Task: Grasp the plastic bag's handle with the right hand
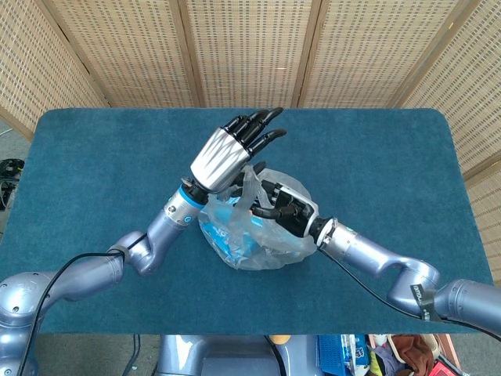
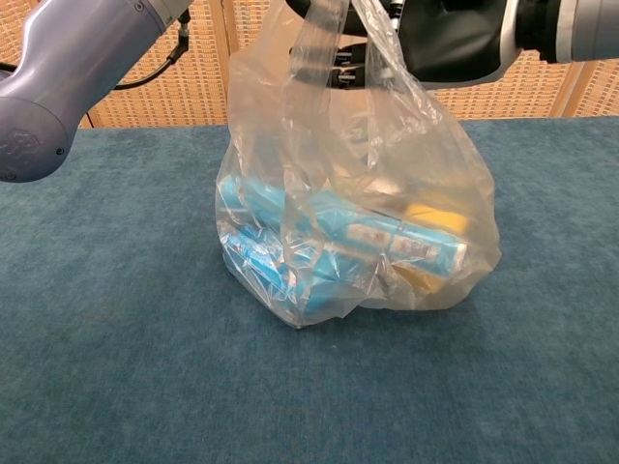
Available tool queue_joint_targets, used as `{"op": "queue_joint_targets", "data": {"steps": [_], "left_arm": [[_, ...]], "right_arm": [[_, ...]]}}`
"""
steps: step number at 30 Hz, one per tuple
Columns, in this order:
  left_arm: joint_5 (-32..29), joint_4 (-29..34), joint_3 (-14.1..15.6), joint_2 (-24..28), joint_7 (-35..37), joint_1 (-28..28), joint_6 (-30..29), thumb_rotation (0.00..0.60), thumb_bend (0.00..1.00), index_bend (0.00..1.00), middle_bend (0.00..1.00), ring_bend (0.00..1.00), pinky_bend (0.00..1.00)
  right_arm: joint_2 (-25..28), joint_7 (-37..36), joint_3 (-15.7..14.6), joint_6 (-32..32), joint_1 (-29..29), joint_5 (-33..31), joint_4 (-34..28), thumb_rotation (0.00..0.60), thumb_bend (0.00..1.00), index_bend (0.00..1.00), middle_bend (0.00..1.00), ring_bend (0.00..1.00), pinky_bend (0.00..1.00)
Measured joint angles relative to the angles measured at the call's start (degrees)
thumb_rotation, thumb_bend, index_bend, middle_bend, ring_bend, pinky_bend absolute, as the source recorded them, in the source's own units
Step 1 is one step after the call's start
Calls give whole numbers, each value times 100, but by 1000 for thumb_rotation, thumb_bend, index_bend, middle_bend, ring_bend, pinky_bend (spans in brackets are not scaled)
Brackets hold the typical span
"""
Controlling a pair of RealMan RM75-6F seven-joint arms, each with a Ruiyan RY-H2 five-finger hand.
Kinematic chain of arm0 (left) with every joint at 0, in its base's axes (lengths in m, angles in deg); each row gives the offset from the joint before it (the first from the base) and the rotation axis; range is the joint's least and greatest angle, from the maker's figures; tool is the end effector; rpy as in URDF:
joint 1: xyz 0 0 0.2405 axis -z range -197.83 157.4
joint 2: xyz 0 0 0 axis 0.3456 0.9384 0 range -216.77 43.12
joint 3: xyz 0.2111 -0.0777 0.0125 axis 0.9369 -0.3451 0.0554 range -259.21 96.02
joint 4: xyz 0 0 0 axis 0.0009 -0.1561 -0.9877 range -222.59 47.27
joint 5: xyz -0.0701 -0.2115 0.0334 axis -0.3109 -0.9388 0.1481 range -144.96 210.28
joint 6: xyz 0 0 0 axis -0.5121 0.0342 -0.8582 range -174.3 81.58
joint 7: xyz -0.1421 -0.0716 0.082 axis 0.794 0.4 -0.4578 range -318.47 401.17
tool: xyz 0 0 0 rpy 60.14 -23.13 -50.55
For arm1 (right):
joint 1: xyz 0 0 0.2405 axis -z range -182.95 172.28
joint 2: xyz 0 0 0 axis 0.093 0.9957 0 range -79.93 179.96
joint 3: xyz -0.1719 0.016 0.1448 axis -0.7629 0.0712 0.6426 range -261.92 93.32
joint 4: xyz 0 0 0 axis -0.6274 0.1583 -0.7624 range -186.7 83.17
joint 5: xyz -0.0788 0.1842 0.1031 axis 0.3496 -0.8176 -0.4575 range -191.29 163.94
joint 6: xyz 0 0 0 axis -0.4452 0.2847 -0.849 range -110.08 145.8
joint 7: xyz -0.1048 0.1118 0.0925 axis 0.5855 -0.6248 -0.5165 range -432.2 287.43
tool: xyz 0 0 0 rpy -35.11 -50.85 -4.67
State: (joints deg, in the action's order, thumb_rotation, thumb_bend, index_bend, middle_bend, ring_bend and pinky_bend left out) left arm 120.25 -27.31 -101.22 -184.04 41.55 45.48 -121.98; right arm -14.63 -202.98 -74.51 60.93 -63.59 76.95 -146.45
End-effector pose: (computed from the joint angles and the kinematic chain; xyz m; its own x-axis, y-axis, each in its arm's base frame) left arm 0.0787 0.4109 0.0366 0.0981 -0.3426 0.9343 0.5656 -0.7533 -0.3356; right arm -0.0129 -0.3646 0.0268 -0.7933 -0.5711 -0.2110 -0.2027 0.5746 -0.7930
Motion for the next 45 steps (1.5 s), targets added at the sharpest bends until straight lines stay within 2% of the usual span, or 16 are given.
{"op": "queue_joint_targets", "data": {"steps": [6,10,14,26,36,41,45], "left_arm": [[-32,-10,-3,1,-7,2,18,600,320,210,75,153,313],[-53,-17,10,-16,6,-8,20,600,319,209,75,153,313],[-54,-65,23,-39,11,-8,21,600,320,210,75,153,313],[-114,-201,20,-107,64,-7,39,600,321,208,75,153,313],[-146,-218,-23,-65,80,-13,1,600,321,199,72,149,313],[-154,-212,8,-48,65,-32,19,600,320,194,71,148,313],[-183,-257,21,-92,96,-45,35,600,319,193,68,147,313]], "right_arm": [[-4,-47,-55,44,-21,47,9,600,24,309,348,127,144],[-27,-123,-77,117,-23,59,31,600,25,310,348,139,202],[-31,-165,-127,134,-42,97,60,600,25,310,349,145,212],[24,-428,-219,190,-138,243,136,600,48,309,440,201,248],[111,-477,-290,197,-212,233,138,600,77,309,594,216,248],[165,-473,-323,227,-229,259,62,600,93,309,610,237,249],[244,-483,-372,235,-267,303,-15,600,98,310,610,291,285]]}}
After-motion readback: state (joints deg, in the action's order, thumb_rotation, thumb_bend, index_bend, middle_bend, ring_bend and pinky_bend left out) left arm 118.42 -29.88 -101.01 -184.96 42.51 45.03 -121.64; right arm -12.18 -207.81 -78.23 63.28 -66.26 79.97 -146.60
